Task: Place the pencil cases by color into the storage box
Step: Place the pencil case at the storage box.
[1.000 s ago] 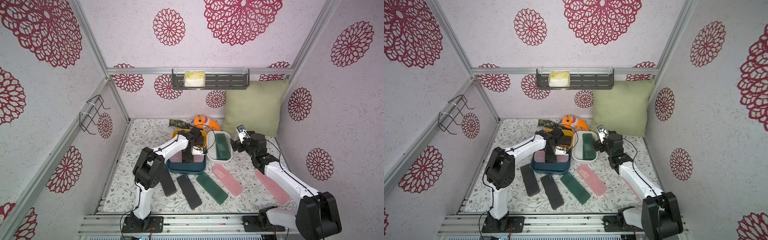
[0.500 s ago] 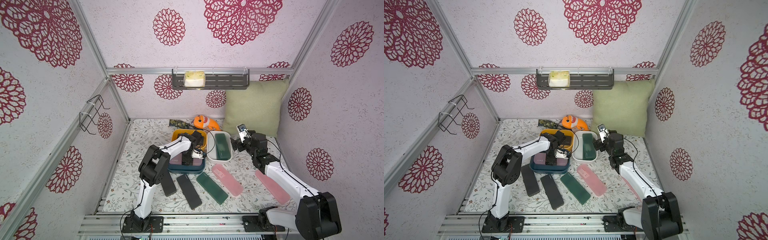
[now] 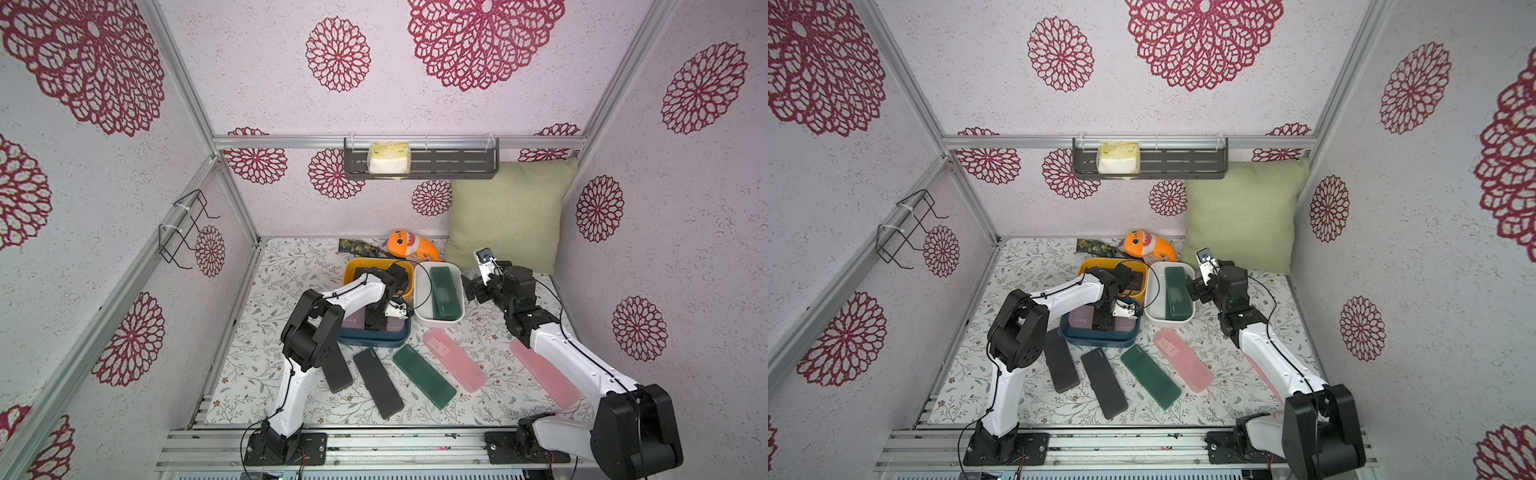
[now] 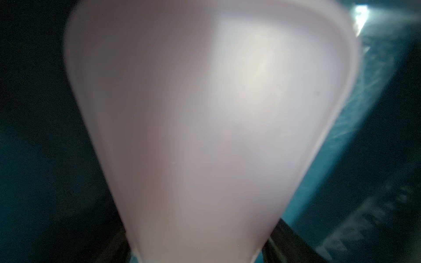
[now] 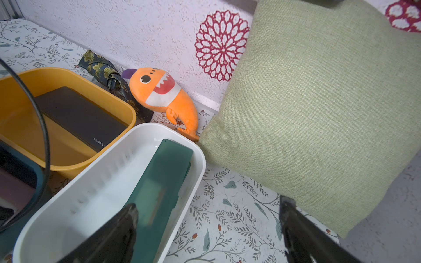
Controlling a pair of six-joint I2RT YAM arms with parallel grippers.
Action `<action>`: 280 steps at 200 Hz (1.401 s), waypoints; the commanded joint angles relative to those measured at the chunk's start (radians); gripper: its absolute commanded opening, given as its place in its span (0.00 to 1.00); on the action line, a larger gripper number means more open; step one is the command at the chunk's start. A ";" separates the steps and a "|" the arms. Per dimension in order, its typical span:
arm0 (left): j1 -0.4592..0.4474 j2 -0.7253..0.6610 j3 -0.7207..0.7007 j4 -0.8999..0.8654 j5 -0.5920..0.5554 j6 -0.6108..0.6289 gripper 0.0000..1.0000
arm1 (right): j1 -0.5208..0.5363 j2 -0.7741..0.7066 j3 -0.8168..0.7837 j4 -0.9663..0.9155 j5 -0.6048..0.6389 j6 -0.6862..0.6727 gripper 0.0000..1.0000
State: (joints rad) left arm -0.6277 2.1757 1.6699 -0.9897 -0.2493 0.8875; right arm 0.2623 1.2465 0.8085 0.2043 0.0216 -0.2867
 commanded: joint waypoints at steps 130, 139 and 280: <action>-0.022 0.011 0.071 -0.010 -0.039 -0.021 0.97 | -0.014 -0.007 0.004 0.032 -0.033 0.025 0.99; -0.026 0.005 0.073 -0.014 -0.044 -0.022 0.97 | -0.014 -0.007 0.006 0.032 -0.034 0.026 0.99; -0.105 -0.140 0.116 -0.110 -0.117 -0.116 0.97 | -0.032 -0.024 0.041 -0.095 -0.055 -0.101 0.99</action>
State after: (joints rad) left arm -0.7124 2.0903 1.7653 -1.0653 -0.3386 0.8230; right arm 0.2478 1.2488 0.8097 0.1646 -0.0116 -0.3183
